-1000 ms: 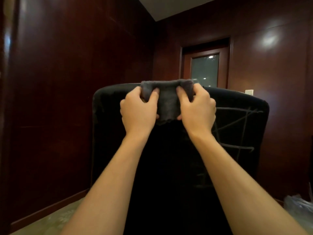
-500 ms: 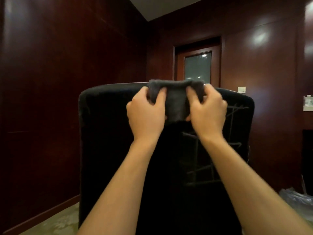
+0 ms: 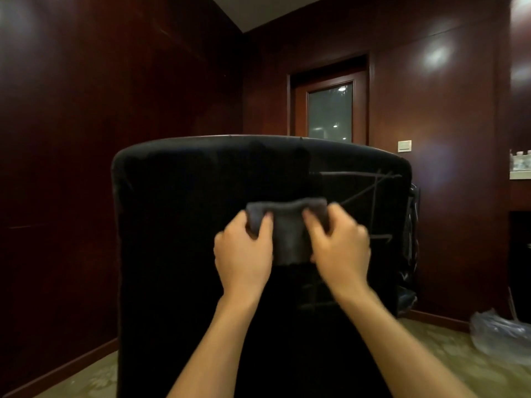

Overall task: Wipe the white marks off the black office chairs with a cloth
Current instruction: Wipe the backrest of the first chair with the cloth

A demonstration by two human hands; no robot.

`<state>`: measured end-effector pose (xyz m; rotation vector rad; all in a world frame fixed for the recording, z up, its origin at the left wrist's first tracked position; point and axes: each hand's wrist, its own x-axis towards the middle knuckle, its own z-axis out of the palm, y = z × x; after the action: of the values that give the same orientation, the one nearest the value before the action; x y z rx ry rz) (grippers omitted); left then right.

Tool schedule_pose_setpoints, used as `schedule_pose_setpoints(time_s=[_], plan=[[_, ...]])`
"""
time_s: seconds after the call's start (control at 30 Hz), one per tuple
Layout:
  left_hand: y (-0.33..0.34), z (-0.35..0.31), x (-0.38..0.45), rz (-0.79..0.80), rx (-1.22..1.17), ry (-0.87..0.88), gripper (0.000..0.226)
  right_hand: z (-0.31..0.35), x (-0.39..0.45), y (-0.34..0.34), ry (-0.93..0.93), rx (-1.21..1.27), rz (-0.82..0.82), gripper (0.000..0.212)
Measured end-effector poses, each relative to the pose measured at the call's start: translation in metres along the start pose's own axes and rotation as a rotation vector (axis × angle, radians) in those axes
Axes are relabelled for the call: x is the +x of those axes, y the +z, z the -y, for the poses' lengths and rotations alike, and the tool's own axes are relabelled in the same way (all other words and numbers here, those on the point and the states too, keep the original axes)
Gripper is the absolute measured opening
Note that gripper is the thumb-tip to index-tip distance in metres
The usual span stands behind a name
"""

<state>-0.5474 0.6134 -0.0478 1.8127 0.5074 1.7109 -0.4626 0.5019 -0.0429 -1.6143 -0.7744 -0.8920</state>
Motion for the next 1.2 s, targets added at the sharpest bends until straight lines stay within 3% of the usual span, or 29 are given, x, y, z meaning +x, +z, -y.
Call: schedule_pose_setpoints(time_s=[0.1,0.17,0.23,0.33,0.43,0.6,0.73,0.87,0.97,1.1,1.2], plan=[[0.002,-0.052,0.028,-0.074,-0.089,0.123,0.039,0.027,0.049,-0.024,-0.148,0.161,-0.157,0.022],[0.002,-0.081,0.038,-0.042,-0.076,0.164,0.033,0.034,0.075,-0.036,-0.182,0.171,-0.185,0.041],[0.004,-0.093,0.043,0.003,-0.057,0.167,0.030,0.025,0.090,-0.037,-0.118,0.139,-0.092,0.061],[0.005,-0.085,0.036,0.038,0.036,0.108,0.027,0.007,0.086,-0.032,-0.053,0.162,0.060,0.065],[0.011,-0.051,0.021,0.021,0.065,0.031,0.027,0.001,0.070,-0.028,-0.062,0.175,0.128,0.073],[0.009,-0.013,0.000,0.007,0.113,-0.062,0.033,0.005,0.034,-0.014,-0.092,-0.059,0.162,0.087],[-0.004,0.005,-0.009,0.016,0.166,-0.105,0.028,-0.006,-0.024,0.010,-0.061,-0.056,0.072,0.068],[-0.022,0.020,-0.023,0.014,0.150,-0.129,0.025,-0.011,-0.057,0.025,-0.047,0.077,0.118,0.023],[-0.029,0.007,-0.020,0.034,0.045,-0.109,0.024,0.000,-0.036,0.014,-0.050,0.094,0.052,0.021],[-0.027,-0.037,0.006,-0.105,-0.090,0.066,0.029,0.039,0.015,-0.022,-0.115,0.213,-0.067,0.020],[-0.014,-0.062,0.019,-0.095,-0.080,0.136,0.035,0.044,0.041,-0.040,-0.113,0.107,-0.108,0.022]])
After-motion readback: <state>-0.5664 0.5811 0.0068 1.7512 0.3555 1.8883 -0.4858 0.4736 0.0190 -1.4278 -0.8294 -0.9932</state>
